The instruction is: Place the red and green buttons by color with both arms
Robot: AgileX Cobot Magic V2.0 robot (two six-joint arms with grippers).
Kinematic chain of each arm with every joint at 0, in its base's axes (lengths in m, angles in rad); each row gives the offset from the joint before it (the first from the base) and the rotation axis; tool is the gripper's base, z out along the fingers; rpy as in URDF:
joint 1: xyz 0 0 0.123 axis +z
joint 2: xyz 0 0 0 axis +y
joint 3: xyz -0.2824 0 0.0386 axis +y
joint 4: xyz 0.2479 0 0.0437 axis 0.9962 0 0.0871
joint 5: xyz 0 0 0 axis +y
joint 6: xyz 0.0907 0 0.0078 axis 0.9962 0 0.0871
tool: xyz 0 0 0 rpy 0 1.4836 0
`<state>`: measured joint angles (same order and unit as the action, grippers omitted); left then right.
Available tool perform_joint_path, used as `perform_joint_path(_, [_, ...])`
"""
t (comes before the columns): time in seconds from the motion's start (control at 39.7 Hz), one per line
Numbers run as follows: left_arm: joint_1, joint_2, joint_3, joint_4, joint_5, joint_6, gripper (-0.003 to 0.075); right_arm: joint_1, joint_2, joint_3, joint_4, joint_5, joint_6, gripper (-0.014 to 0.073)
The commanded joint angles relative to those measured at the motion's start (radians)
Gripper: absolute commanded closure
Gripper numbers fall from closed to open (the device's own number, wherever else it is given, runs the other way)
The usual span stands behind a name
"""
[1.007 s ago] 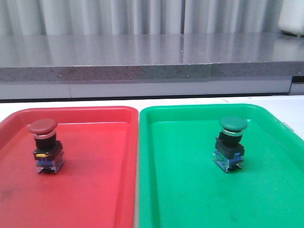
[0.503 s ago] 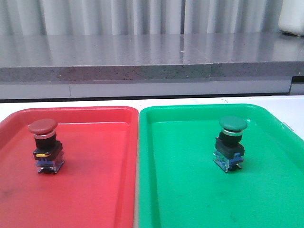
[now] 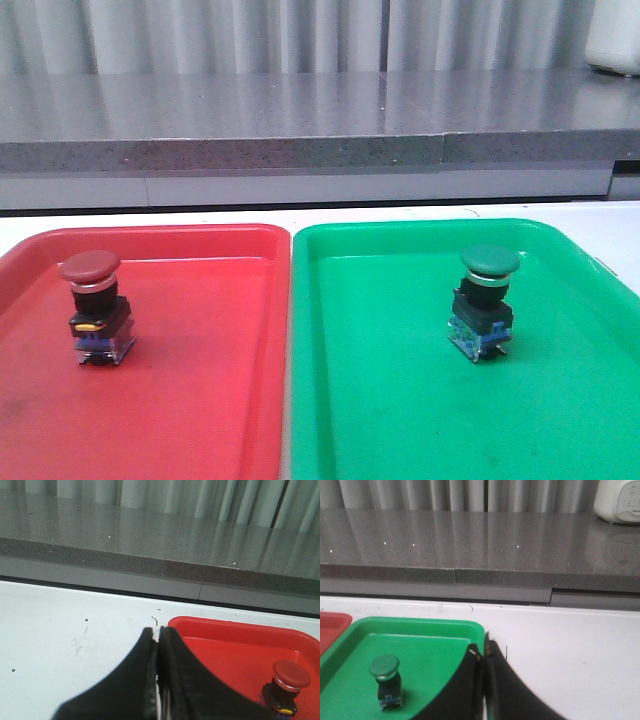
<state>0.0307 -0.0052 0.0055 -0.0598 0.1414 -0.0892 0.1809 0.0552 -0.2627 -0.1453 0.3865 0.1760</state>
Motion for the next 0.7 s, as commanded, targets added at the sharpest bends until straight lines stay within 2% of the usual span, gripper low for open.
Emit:
perform_joint_path(0.0, [0.003, -0.015, 0.024, -0.010, -0.088, 0.002, 0.0740, -0.023, -0.021, 0.035, 0.061, -0.127, -0.137, 0.0718])
perform_joint_path(0.13, [0.003, -0.015, 0.024, -0.010, -0.088, 0.002, 0.0740, -0.095, -0.085, 0.138, 0.127, -0.181, -0.248, 0.0718])
perform_joint_path(0.3, [0.003, -0.015, 0.024, -0.010, -0.088, 0.002, 0.0740, -0.170, -0.081, 0.289, 0.180, -0.290, -0.258, 0.0718])
perform_joint_path(0.35, [0.003, -0.015, 0.024, -0.010, -0.088, 0.002, 0.0740, -0.171, -0.081, 0.283, 0.188, -0.245, -0.258, 0.0718])
perform_joint_path(0.68, [0.003, -0.015, 0.024, -0.010, -0.088, 0.002, 0.0740, -0.171, -0.081, 0.284, 0.188, -0.246, -0.258, 0.0718])
